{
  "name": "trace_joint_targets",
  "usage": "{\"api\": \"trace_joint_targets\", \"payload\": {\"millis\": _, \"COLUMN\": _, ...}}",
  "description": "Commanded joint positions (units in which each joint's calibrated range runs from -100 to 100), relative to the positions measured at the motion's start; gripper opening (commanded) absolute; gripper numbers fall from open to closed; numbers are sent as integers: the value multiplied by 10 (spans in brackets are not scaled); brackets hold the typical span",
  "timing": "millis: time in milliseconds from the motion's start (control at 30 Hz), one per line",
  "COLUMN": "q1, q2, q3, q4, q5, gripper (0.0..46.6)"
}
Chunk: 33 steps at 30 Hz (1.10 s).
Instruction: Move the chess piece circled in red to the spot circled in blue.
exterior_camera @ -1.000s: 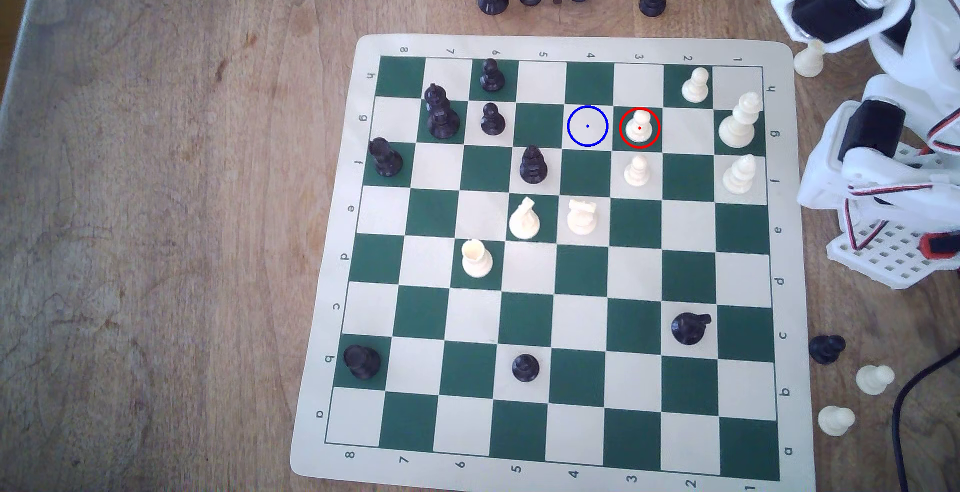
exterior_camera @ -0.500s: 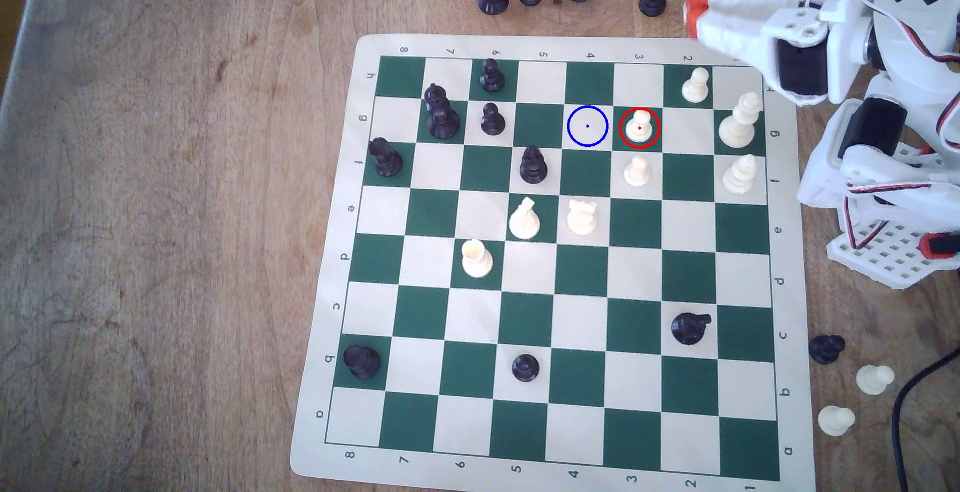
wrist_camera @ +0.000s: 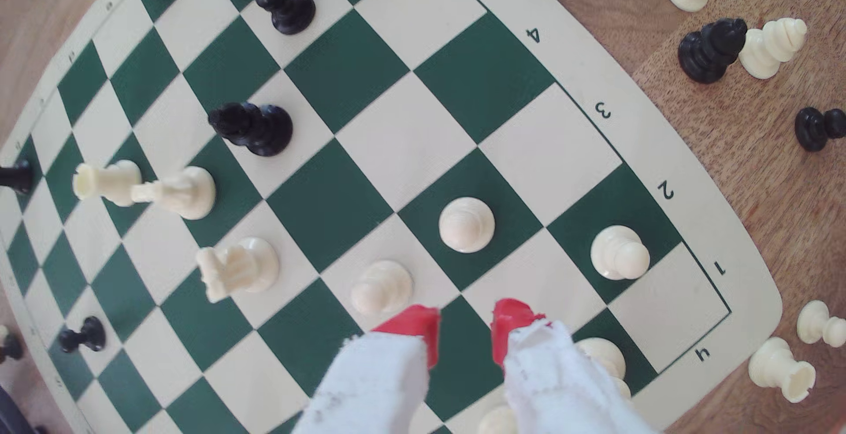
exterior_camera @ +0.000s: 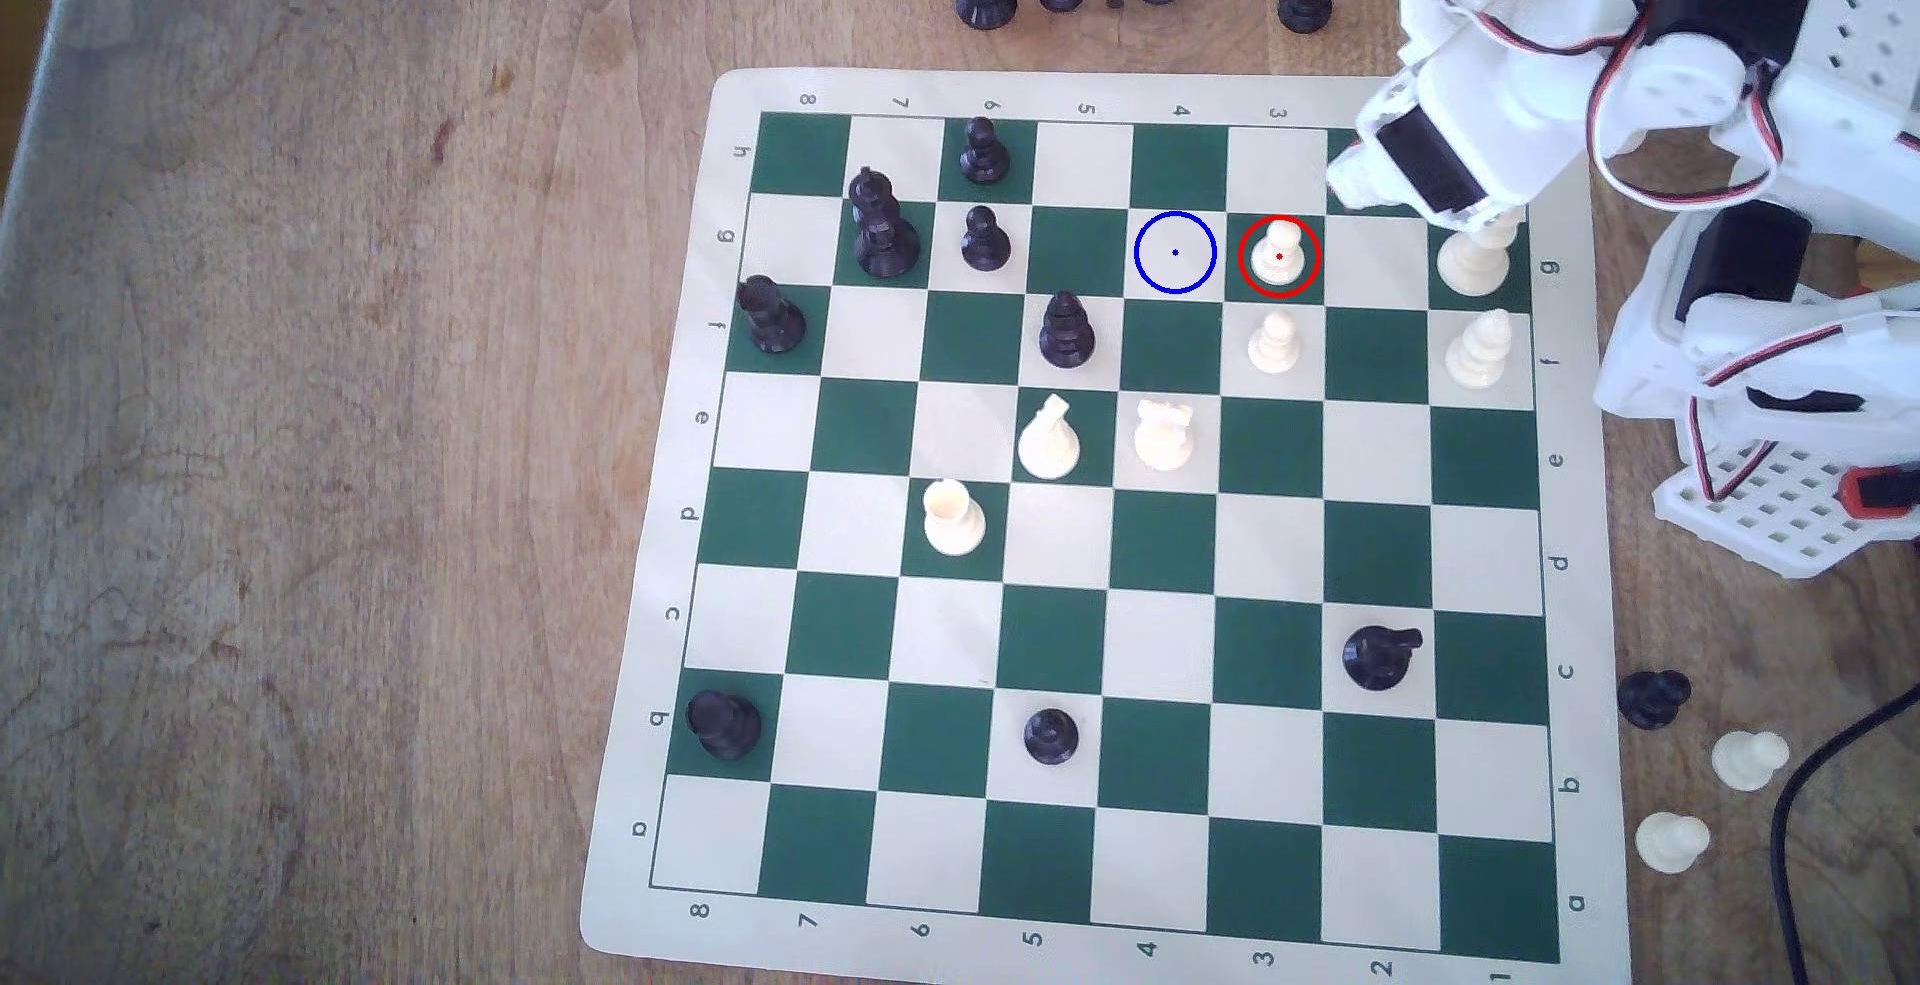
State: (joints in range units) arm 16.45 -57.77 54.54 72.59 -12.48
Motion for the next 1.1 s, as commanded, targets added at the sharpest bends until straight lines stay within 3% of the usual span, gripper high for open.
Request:
{"api": "trace_joint_targets", "payload": {"millis": 0, "q1": 7, "q2": 69, "q3": -51, "q4": -3, "q5": 14, "gripper": 102}}
{"api": "trace_joint_targets", "payload": {"millis": 500, "q1": 1, "q2": 199, "q3": -59, "q4": -94, "q5": 26, "gripper": 137}}
{"api": "trace_joint_targets", "payload": {"millis": 1067, "q1": 3, "q2": 332, "q3": -121, "q4": -112, "q5": 38, "gripper": 124}}
